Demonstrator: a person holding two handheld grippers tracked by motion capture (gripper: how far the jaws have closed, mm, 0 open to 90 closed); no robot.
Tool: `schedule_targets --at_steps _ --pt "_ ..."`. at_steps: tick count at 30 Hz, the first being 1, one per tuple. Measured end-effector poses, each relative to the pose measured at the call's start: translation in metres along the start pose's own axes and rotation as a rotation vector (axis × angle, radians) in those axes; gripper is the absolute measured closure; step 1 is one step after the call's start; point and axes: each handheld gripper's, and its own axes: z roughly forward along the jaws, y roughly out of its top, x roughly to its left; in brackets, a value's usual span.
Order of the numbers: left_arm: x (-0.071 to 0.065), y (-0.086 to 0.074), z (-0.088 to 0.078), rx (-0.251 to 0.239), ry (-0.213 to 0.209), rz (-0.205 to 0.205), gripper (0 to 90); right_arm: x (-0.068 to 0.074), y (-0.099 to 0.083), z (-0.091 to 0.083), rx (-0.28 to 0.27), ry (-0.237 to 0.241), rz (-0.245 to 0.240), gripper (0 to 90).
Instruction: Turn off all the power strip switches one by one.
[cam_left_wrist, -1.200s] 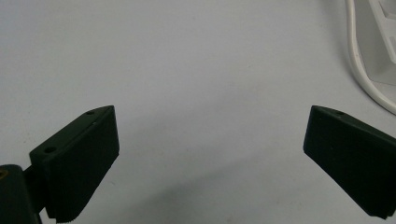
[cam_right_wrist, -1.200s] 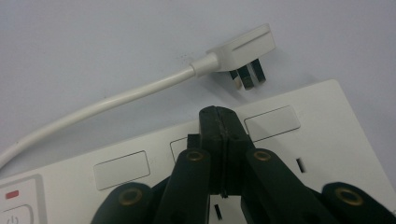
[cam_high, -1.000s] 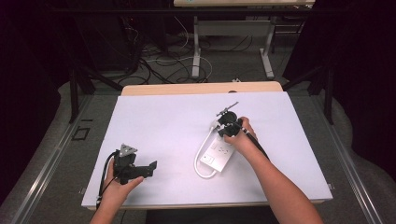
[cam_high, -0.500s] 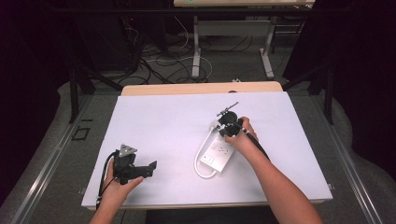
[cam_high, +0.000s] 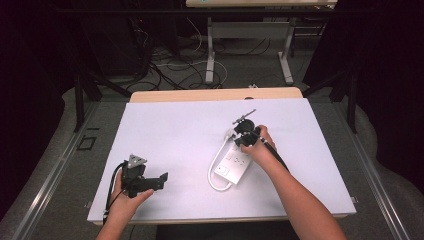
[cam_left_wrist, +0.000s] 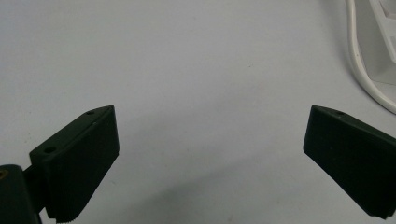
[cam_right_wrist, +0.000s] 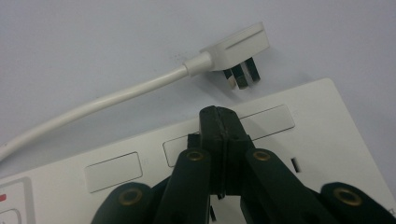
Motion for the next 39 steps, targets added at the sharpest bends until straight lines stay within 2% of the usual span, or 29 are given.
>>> schedule_targets --at_steps 1,2,3,4,5,6,7,8,10,11,13,14,16,17,18,19,21,22,23,24,25,26,28,30,31,32,34,37,39 --pt "0.000 0.000 0.000 0.001 0.000 -0.004 3.6 -0.001 -0.001 0.002 -0.038 0.016 0.002 90.0" --pt "0.000 0.000 0.000 0.001 0.000 -0.004 3.6 -0.001 -0.001 0.002 -0.038 0.016 0.002 90.0" --pt "0.000 0.000 0.000 0.001 0.000 -0.004 3.6 -0.002 0.000 0.000 -0.006 0.019 -0.003 90.0" --pt "0.000 0.000 0.000 -0.002 -0.001 -0.008 3.6 -0.002 0.000 0.001 -0.020 0.026 0.002 90.0" --pt "0.000 0.000 0.000 -0.004 -0.001 -0.007 3.6 -0.001 0.000 0.000 -0.005 0.024 0.016 90.0" --pt "0.000 0.000 0.000 -0.004 -0.001 -0.007 3.6 -0.003 0.000 0.002 -0.032 0.043 0.006 90.0" --pt "0.000 0.000 0.000 -0.004 -0.001 -0.007 3.6 -0.003 0.000 0.002 -0.032 0.043 0.006 90.0" --pt "0.001 0.000 0.000 -0.004 0.000 -0.006 3.6 -0.003 0.000 0.000 -0.004 0.037 0.004 90.0" --pt "0.000 0.000 0.000 -0.007 -0.003 -0.008 3.6 -0.003 0.000 0.000 -0.016 0.045 0.011 90.0" --pt "0.000 0.000 0.000 -0.004 -0.002 -0.006 3.6 -0.003 0.000 0.000 0.000 0.042 0.012 90.0" --pt "0.000 0.000 0.000 -0.009 -0.002 -0.012 3.6 -0.004 0.000 -0.001 -0.006 0.045 0.001 90.0" --pt "0.001 0.000 0.000 -0.001 0.000 -0.002 3.6 -0.004 0.000 -0.001 -0.019 0.057 0.016 90.0" --pt "0.000 0.000 0.000 -0.003 0.001 -0.009 3.6 -0.006 0.000 -0.002 -0.033 0.067 0.010 90.0" --pt "0.000 0.000 0.000 -0.002 0.000 -0.004 3.6 -0.006 0.001 -0.004 -0.005 0.057 0.012 90.0" --pt "0.000 0.000 0.001 -0.004 0.000 -0.008 3.6 -0.007 0.000 -0.002 -0.051 0.059 0.011 90.0" --pt "0.000 0.000 0.001 -0.005 -0.001 -0.009 3.6 -0.008 0.002 -0.006 -0.003 0.053 0.006 90.0" --pt "0.000 0.000 0.000 -0.001 -0.001 -0.004 3.6 -0.010 0.004 -0.007 -0.020 0.046 0.000 90.0" --pt "0.000 0.000 0.001 -0.005 -0.001 -0.009 3.6 -0.011 0.005 -0.010 0.004 0.041 0.001 89.6" --pt "0.000 0.000 0.001 -0.005 -0.001 -0.009 3.6 -0.012 0.006 -0.010 -0.016 0.044 0.002 89.2" --pt "0.000 0.000 0.001 -0.005 -0.001 -0.009 3.6 -0.012 0.007 -0.012 -0.003 0.036 0.012 89.0" --pt "0.000 0.000 0.001 -0.005 -0.001 -0.009 3.6 -0.014 0.008 -0.013 0.000 0.029 -0.003 88.8" --pt "0.000 0.000 0.001 -0.005 -0.001 -0.009 3.6 -0.014 0.009 -0.013 -0.013 0.027 0.009 88.5" --pt "0.000 0.000 0.001 -0.002 -0.001 -0.006 3.6 -0.016 0.011 -0.016 0.009 0.004 0.006 87.9" --pt "0.000 0.000 0.001 -0.002 -0.001 -0.005 3.6 -0.018 0.013 -0.017 -0.006 0.004 0.000 86.8" --pt "0.000 0.000 0.001 -0.002 -0.001 -0.005 3.6 -0.018 0.014 -0.018 -0.005 0.003 0.010 86.7" --pt "0.000 0.000 0.001 -0.002 -0.001 -0.005 3.6 -0.020 0.015 -0.019 0.007 0.004 0.000 86.6" --pt "0.000 0.000 0.001 -0.006 -0.001 -0.009 3.6 -0.021 0.017 -0.019 0.009 -0.015 0.004 85.9" --pt "0.000 0.000 0.001 -0.006 -0.001 -0.009 3.6 -0.024 0.018 -0.019 0.009 -0.019 0.002 84.9" --pt "0.000 0.000 0.001 -0.005 -0.002 -0.009 3.6 -0.026 0.018 -0.019 0.009 -0.032 0.017 84.8"
